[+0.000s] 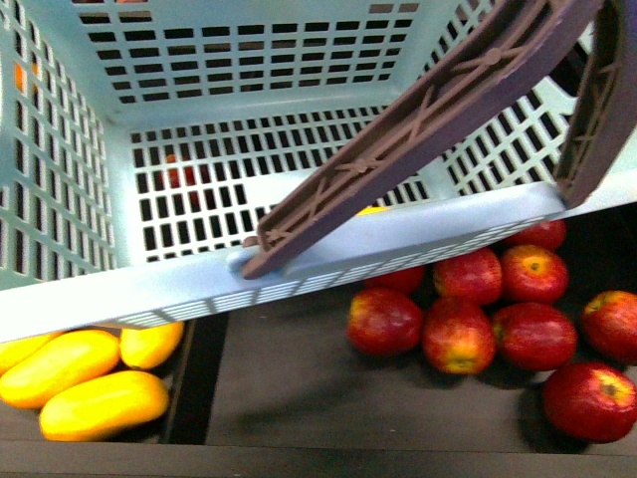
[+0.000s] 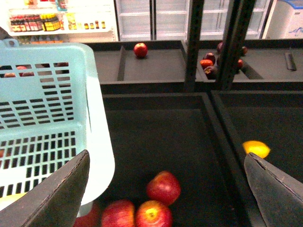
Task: Pick lemon and mango into basket
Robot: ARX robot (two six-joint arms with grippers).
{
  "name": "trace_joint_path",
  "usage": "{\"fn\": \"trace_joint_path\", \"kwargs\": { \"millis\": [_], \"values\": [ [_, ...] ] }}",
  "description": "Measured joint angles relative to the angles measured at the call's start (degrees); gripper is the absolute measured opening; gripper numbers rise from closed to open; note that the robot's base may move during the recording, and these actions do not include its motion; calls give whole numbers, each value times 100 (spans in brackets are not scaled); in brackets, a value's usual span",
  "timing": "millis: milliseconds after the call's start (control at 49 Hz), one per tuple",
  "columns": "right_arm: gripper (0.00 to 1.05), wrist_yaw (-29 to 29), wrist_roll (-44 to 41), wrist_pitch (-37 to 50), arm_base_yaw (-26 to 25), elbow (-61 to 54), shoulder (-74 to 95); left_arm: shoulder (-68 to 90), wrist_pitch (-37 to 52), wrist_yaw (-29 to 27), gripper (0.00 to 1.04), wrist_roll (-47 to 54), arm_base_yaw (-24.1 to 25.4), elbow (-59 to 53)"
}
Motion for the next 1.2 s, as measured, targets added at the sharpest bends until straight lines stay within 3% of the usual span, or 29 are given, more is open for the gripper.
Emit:
{"fn": "trace_joint_path", "kwargs": {
  "millis": [1203],
  "values": [
    [96, -11, -2, -15, -2, -33, -20, -9, 0, 4, 29, 11, 33, 2]
  ]
}}
